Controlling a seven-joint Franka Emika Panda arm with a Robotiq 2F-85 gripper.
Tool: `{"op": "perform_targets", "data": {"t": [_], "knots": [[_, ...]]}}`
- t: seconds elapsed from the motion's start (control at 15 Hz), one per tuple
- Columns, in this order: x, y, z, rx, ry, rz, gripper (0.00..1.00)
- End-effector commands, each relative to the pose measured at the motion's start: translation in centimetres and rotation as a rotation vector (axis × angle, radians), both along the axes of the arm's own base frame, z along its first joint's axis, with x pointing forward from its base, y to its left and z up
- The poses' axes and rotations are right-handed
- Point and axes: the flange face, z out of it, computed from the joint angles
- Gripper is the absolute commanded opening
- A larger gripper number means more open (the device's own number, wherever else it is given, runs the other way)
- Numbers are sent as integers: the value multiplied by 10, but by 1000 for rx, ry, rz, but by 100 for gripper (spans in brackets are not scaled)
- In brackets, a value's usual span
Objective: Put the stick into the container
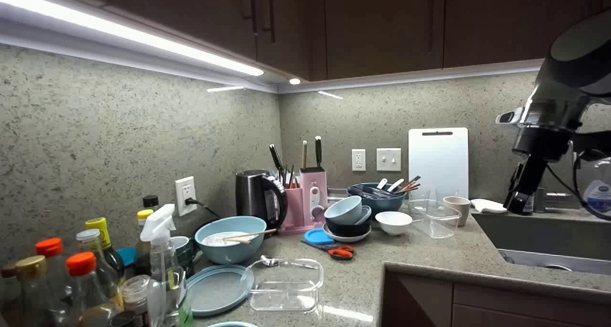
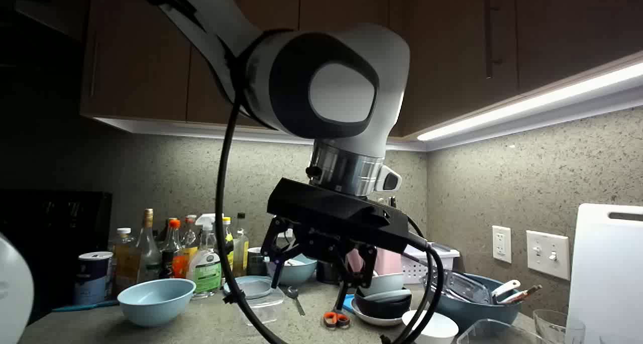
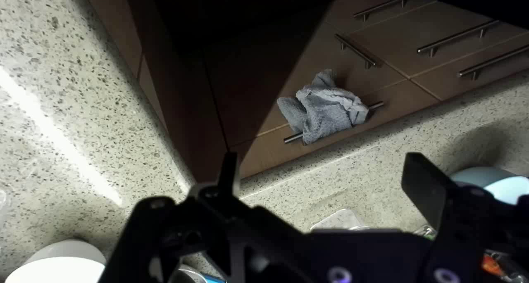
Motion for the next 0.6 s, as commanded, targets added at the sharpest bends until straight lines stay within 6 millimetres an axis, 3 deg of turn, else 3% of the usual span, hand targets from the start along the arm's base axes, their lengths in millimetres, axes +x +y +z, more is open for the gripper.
{"op": "perform_targets", "data": {"t": [0.0,0.4,0.53], "knots": [[0,0,0,1,1,0,100],[0,0,0,1,1,-1,100],[15,21,0,-53,-8,64,100]]}}
